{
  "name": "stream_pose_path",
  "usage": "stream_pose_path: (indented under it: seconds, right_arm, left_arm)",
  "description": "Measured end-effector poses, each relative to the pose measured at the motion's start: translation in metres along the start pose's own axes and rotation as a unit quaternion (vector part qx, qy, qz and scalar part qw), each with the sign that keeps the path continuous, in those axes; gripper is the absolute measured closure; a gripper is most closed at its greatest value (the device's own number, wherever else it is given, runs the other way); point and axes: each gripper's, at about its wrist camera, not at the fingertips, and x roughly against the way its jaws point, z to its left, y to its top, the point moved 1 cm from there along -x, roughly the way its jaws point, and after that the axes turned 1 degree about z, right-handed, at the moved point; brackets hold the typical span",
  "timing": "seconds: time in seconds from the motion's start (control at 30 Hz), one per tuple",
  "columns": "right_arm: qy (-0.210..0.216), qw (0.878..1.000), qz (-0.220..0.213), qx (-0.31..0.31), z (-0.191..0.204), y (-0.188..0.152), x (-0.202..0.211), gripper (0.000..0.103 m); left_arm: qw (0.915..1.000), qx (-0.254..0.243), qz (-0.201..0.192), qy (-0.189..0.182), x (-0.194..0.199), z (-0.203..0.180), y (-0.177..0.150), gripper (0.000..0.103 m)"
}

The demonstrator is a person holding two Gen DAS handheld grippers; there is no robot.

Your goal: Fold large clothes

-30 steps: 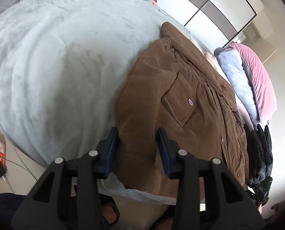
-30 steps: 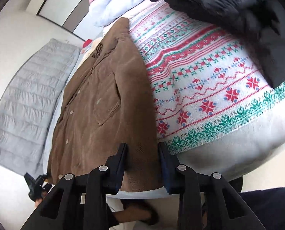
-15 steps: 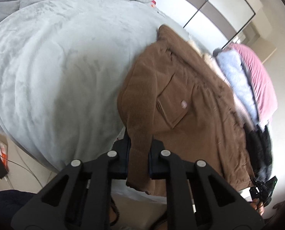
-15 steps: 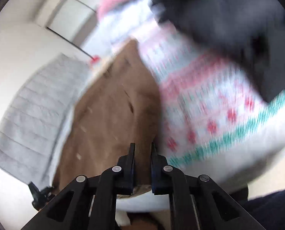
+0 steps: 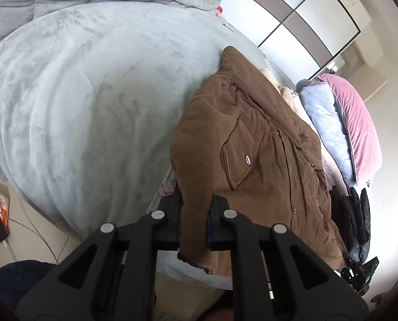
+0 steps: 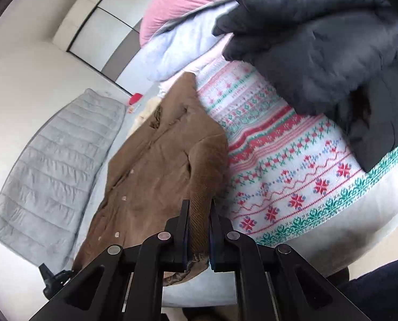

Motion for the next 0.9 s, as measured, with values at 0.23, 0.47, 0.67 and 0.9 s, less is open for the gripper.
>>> stream_pose_path:
  seconds: [0.23,0.47,0.67,0.9]
  right_arm:
    - [0.018,0.998,-0.04,0.04,0.036,0.019,0.021,0.093]
    - [-0.003,1.0,-0.024,0.018,0.033,0.027,0.01,0.093]
    - [-0.007,0.999,-0.032,0.041,0.057,0.048,0.004,0.093]
    - [-0.033,0.999,0.027,0.018,0.044,0.058,-0.052,0.093]
  left_arm:
    - [0.9996,-0.011,-0.024,0.003,0.02,-0.022,0.017,0.089]
    - [0.9997,-0.016,-0.016,0.004,0.019,-0.037,0.028,0.089]
    - [0.9991,-0.027,-0.029,0.017,0.013,-0.049,0.047,0.089]
    - [0.9959,-0.041,0.01,0.079,-0.036,-0.039,0.059,0.089]
